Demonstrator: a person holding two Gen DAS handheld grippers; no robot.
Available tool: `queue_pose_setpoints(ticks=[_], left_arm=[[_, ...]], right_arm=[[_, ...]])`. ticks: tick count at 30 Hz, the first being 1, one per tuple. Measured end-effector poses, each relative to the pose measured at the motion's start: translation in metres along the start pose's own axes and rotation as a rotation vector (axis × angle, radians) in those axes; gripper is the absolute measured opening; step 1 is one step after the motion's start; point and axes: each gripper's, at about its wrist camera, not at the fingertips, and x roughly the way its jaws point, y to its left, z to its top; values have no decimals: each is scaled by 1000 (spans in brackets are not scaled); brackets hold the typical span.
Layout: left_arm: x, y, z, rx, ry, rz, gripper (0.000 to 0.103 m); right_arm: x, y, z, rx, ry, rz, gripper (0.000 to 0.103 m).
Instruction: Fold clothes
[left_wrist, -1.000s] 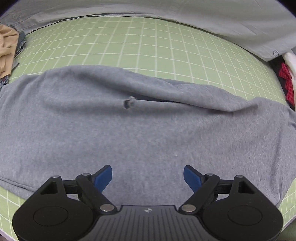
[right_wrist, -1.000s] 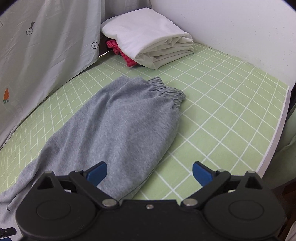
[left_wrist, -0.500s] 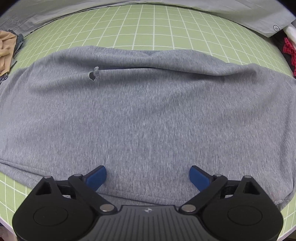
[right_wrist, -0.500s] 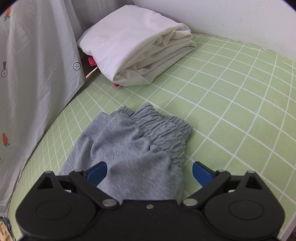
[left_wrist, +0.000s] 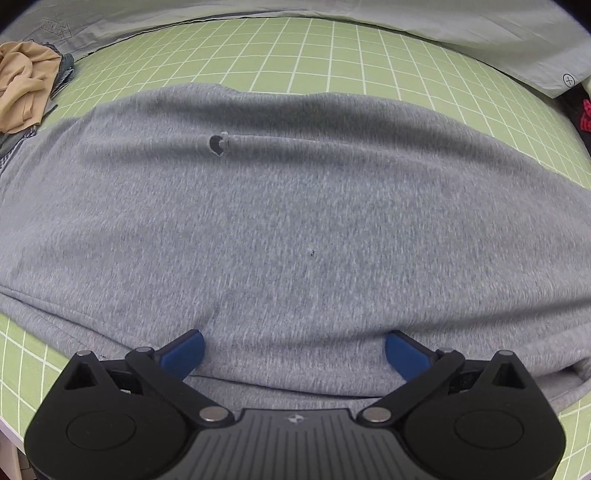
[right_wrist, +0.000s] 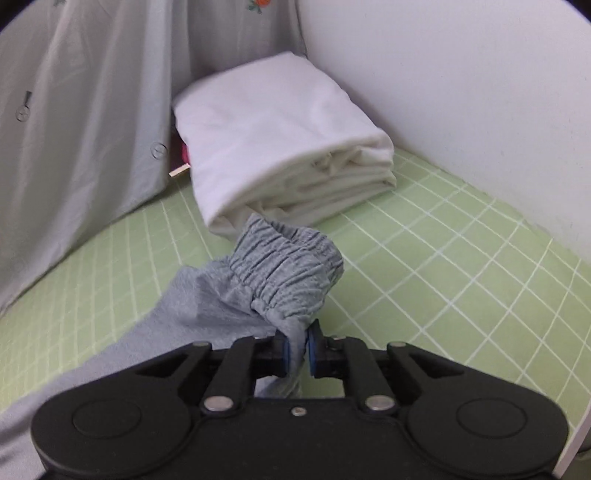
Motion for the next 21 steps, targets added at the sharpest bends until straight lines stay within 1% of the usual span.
queue_pose_setpoints(ticks=[1, 2, 3, 5, 7, 8, 10, 13, 15, 21], left_arm=[[0, 0, -1, 0, -4, 0, 103], [-1, 1, -1, -1, -3, -3, 103], [-2, 2, -1, -1, -1, -7, 103], [-6, 13, -4, -48, -4, -29, 103], [-13, 30, -6, -107, -11, -50, 103], [-17, 41, -6, -144, -16, -59, 103], [-26, 72, -5, -210, -46, -36, 103], [-40, 121, -2, -313, -90, 4, 103], [-47, 162, 0, -376, -121, 27, 103], [-66, 288, 8, -464, -206, 126, 103]], right_arm=[[3, 1, -4, -9, 13, -27, 22], [5, 3, -8, -17, 18, -56, 41], [0, 8, -11, -30, -10, -87, 60], [-13, 24, -15, -95, -63, -123, 68], [-22, 42, -17, -159, -79, -114, 76], [-29, 54, -18, -188, -93, -96, 81], [-40, 74, -22, -230, -110, -48, 84], [-52, 109, -37, -260, -89, 39, 88], [-54, 138, -55, -274, -57, 77, 90], [-59, 233, -121, -318, 48, 139, 91]])
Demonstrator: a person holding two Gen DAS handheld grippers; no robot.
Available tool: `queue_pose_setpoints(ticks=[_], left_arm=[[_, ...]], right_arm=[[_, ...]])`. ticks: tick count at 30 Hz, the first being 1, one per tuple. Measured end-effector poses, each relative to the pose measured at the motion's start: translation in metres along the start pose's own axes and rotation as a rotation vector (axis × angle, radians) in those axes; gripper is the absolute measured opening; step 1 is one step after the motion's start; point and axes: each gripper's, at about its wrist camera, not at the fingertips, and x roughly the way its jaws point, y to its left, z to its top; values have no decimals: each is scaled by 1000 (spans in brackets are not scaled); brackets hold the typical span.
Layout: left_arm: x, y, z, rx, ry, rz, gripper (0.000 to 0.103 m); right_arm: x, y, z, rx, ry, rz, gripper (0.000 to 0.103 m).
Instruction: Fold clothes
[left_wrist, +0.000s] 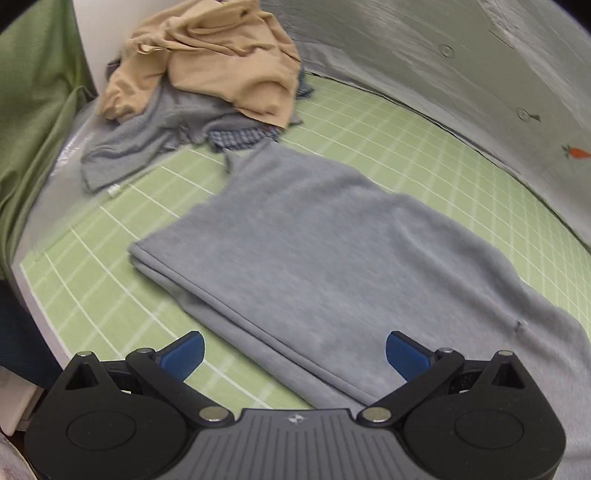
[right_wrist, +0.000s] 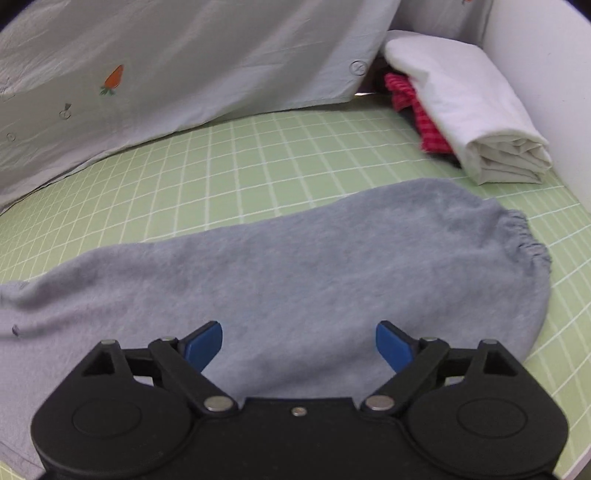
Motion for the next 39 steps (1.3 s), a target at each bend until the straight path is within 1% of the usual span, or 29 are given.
queue_pose_setpoints(ticks=[3, 5, 7, 10, 14, 16, 17, 18, 21, 24, 25, 26, 27, 28, 29, 30, 32, 34, 36, 39], left_arm=[[7, 47, 26, -46, -25, 4, 103], [15, 78, 40, -62, -31, 9, 103], [25, 99, 55, -55, -27, 8, 103], [41, 124, 78, -42, -20, 12, 103], [62, 140, 108, -20, -18, -4, 103], [76, 141, 122, -15, -8, -22, 102], [82, 141, 129, -13, -3, -30, 101], [90, 139, 136, -5, 1, -50, 99], [109, 131, 151, 22, 13, -117, 93], [124, 122, 159, 37, 26, -199, 71], [128, 118, 162, 30, 34, -229, 68], [132, 115, 164, 23, 42, -258, 61], [135, 113, 167, 15, 51, -289, 55], [139, 110, 168, 11, 61, -318, 53], [142, 107, 169, 17, 72, -328, 43], [146, 104, 171, 25, 83, -337, 25], [154, 99, 174, 56, 104, -332, 2], [156, 96, 179, 80, 79, -330, 2], [154, 96, 189, 83, 43, -341, 2], [155, 99, 208, 43, 9, -347, 2]], right_arm=[[12, 56, -12, -12, 36, 19, 91], [21, 90, -12, -31, 37, 18, 91], [31, 123, -10, -44, 35, 13, 91], [46, 156, 0, -20, 40, -2, 91], [68, 188, 18, -12, 42, -46, 91], [82, 199, 26, -23, 33, -92, 91], [88, 203, 30, -27, 29, -122, 94], [92, 205, 34, -15, 16, -145, 95], [94, 205, 42, 22, 12, -203, 95], [90, 204, 42, 34, 8, -238, 95], [88, 204, 39, 31, 11, -249, 95], [85, 204, 36, 26, 15, -262, 95], [81, 204, 31, 22, 19, -271, 95], [77, 204, 27, 23, 24, -275, 95], [74, 204, 23, 23, 28, -279, 95], [70, 202, 19, 26, 33, -280, 95], [63, 200, 12, 34, 45, -283, 95], [56, 199, 6, 43, 50, -283, 95], [49, 197, 0, 50, 51, -285, 95], [40, 195, -6, 52, 48, -290, 95]])
